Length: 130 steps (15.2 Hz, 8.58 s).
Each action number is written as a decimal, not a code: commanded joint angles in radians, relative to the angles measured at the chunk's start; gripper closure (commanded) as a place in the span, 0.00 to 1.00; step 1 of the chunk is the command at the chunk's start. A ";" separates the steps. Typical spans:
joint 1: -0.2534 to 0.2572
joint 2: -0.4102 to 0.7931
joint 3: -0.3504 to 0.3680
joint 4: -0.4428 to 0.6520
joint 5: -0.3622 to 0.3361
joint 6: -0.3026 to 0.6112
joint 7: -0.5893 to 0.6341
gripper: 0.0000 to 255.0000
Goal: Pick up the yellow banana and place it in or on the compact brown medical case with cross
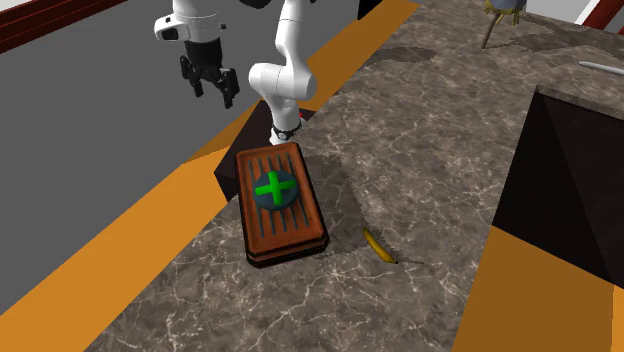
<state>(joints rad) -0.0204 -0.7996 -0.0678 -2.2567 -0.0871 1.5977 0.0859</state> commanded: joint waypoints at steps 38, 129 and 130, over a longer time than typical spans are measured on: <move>0.372 0.951 0.405 0.630 -0.080 0.267 -0.070 0.00; 0.200 0.531 0.236 0.328 0.064 0.196 -0.572 1.00; 0.200 0.529 0.236 0.313 0.065 0.209 -0.572 1.00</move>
<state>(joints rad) 0.1791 -0.2679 0.1675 -1.9268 -0.0228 1.7924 -0.4874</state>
